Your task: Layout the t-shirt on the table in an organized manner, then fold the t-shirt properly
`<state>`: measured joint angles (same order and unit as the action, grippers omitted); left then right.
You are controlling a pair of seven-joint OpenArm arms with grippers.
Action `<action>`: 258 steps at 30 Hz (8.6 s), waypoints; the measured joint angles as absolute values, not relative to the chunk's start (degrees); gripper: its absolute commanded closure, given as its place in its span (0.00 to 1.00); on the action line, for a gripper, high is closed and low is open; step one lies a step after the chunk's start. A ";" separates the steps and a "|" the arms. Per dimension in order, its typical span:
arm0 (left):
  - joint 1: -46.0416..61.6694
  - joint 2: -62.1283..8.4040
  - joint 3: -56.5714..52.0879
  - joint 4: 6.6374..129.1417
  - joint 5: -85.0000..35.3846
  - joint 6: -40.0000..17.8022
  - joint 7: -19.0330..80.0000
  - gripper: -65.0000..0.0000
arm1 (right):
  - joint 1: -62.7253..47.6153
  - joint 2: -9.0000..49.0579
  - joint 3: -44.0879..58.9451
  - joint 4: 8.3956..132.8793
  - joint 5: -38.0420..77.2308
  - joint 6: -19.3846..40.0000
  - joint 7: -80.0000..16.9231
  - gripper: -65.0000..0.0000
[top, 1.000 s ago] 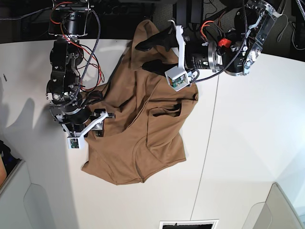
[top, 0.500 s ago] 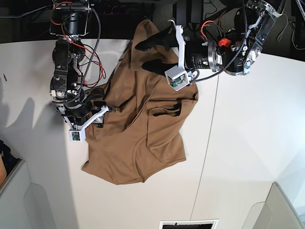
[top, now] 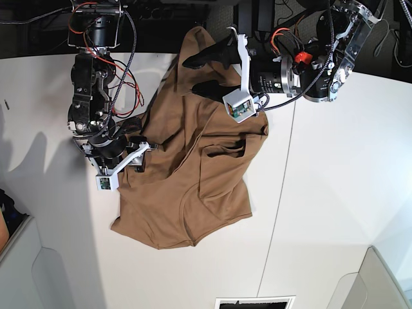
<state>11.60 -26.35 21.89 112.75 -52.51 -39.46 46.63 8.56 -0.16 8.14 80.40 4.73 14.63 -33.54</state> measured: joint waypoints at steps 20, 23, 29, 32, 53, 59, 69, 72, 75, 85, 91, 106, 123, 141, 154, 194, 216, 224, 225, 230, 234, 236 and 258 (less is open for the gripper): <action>11.60 -26.35 21.89 112.75 -52.73 -39.46 46.63 0.40 | 8.40 -0.16 8.14 81.47 4.73 14.76 -34.98 0.54; 11.57 -26.35 21.89 112.75 -52.77 -39.46 46.63 0.40 | 8.08 -0.16 8.14 80.68 4.71 14.76 -34.44 0.54; 11.57 -26.35 21.89 112.75 -52.77 -39.48 46.65 0.40 | 8.12 -0.16 8.14 79.85 4.75 14.76 -33.71 0.87; 11.07 -26.35 21.89 112.75 -52.80 -39.46 46.65 0.40 | 8.12 -0.16 8.14 79.85 4.93 15.22 -33.36 1.00; 4.45 -26.17 10.11 108.92 -50.57 -39.51 44.99 0.40 | 7.62 -0.14 8.14 96.82 1.06 16.95 -40.10 1.00; -2.57 -24.34 10.94 96.73 -50.04 -39.46 42.00 0.40 | 6.20 -0.14 8.14 98.54 2.39 19.42 -40.80 1.00; -12.43 -17.37 13.76 80.95 -50.00 -39.46 41.93 0.40 | 3.44 -0.14 8.12 98.56 4.80 21.21 -40.77 0.69; -12.73 -16.95 13.82 80.34 -49.98 -39.44 41.95 0.40 | 3.31 -0.14 8.14 98.56 4.73 21.21 -40.75 0.68; -12.73 -16.99 13.80 80.34 -50.00 -39.44 41.95 0.40 | 3.31 -0.14 8.14 98.56 4.75 21.21 -38.70 0.68; -12.73 -16.99 13.80 80.34 -50.04 -39.44 42.85 0.40 | 3.33 -0.14 8.14 97.86 4.86 21.21 -37.52 0.74; -12.73 -16.99 13.80 80.34 -50.02 -39.46 43.11 0.40 | 3.33 -0.14 8.14 95.98 4.75 21.21 -37.52 1.00; -12.75 -16.99 13.80 78.65 -46.39 -39.46 42.76 0.40 | 3.29 -0.14 8.14 104.05 9.87 24.21 -40.56 1.00; -15.51 -16.36 13.54 62.06 -30.04 -36.80 27.75 0.40 | -11.40 9.06 11.64 114.52 13.93 27.24 -44.38 1.00; -16.67 -23.22 13.28 65.43 -48.90 -38.89 41.23 0.40 | -15.25 10.76 25.87 114.91 23.99 26.79 -44.80 0.48; -16.67 -24.01 8.29 70.35 -52.29 -39.05 46.81 0.40 | -11.42 6.61 25.87 114.78 25.23 26.79 -43.00 0.48; -8.27 -26.04 13.32 84.84 -26.96 -39.44 37.58 0.40 | -4.16 4.95 17.89 102.63 22.09 26.61 -40.97 0.48; -8.40 -25.89 16.21 84.29 -19.33 -34.02 32.88 0.77 | -4.16 4.95 17.89 102.63 22.09 26.61 -41.87 0.48; -8.40 -25.96 16.21 84.29 -19.46 -34.92 32.53 0.94 | -4.16 4.93 17.89 102.63 22.09 26.63 -41.87 0.48; -8.40 -26.06 16.21 84.29 -20.12 -36.23 32.51 0.95 | -4.16 4.95 17.89 102.63 22.06 26.63 -41.93 0.48; -8.43 -26.11 16.19 84.29 -21.71 -38.19 32.56 1.00 | -4.14 4.95 17.89 102.63 22.06 26.63 -42.09 0.48; -8.80 -26.17 16.19 84.27 -19.44 -38.19 30.76 1.00 | -4.16 4.95 17.89 102.63 22.06 26.63 -42.11 0.48; -9.54 -26.17 16.16 84.25 -17.93 -38.89 29.93 1.00 | -4.14 4.93 17.89 102.63 22.11 26.63 -42.11 0.48; -13.65 -30.04 -3.62 84.20 -24.21 -33.63 35.57 1.00 | -4.14 4.93 17.89 102.63 22.04 26.63 -42.11 0.48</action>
<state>-13.65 -30.04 -3.62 84.20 -24.21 -33.63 35.57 -4.14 4.93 17.89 102.63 22.04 26.63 -42.11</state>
